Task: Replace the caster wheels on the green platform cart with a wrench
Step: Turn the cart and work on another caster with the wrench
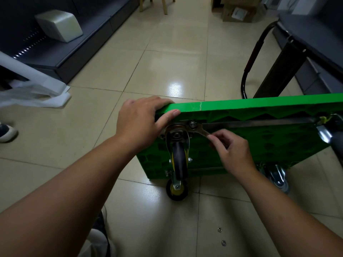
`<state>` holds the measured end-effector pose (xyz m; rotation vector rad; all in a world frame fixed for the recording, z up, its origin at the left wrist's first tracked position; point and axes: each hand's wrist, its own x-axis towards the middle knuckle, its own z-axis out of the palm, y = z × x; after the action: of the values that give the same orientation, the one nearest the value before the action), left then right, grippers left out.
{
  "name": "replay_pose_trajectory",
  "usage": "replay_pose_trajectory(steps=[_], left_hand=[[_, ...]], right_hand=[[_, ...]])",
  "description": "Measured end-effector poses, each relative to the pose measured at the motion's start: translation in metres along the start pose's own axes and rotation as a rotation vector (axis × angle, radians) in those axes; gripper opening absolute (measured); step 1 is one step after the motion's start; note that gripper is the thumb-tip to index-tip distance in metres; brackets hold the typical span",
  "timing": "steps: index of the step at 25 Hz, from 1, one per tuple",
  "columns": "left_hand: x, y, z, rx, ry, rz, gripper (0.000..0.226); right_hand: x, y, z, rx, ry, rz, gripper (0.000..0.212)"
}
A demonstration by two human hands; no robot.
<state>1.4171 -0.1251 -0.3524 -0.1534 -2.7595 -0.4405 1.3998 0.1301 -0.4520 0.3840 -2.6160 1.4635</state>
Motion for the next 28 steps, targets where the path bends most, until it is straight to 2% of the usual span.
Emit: replay_pose_trajectory(steps=[5, 9, 15, 18, 20, 21, 23, 25, 28], left_hand=[[-0.001, 0.000, 0.001, 0.001, -0.013, -0.004, 0.054], [0.000, 0.002, -0.002, -0.008, -0.007, -0.001, 0.048], [-0.001, 0.004, -0.004, -0.014, -0.021, -0.002, 0.048], [-0.001, 0.003, -0.005, -0.017, -0.032, -0.005, 0.048], [-0.001, 0.003, -0.004, -0.020, -0.032, -0.008, 0.048], [-0.001, 0.003, -0.004, -0.018, -0.029, -0.009, 0.048], [-0.001, 0.002, -0.004, -0.016, -0.029, -0.009, 0.047], [-0.001, 0.003, -0.003, -0.015, -0.031, -0.013, 0.048], [0.000, 0.002, -0.002, -0.013, -0.025, -0.017, 0.048]], right_hand=[[0.006, -0.008, -0.016, -0.159, 0.057, -0.110, 0.028], [0.012, -0.037, -0.040, -0.429, 0.047, -0.205, 0.031], [0.040, -0.132, -0.070, -1.069, -0.170, -0.244, 0.041], [0.036, -0.145, -0.071, -1.150, -0.206, -0.285, 0.045], [0.023, -0.132, -0.077, -1.091, -0.171, -0.244, 0.049], [0.016, -0.121, -0.081, -0.959, -0.176, -0.170, 0.045], [0.005, -0.092, -0.082, -0.520, -0.234, 0.022, 0.022], [-0.007, -0.063, -0.074, -0.198, -0.208, 0.122, 0.007], [-0.018, -0.035, -0.055, -0.031, -0.092, 0.145, 0.002]])
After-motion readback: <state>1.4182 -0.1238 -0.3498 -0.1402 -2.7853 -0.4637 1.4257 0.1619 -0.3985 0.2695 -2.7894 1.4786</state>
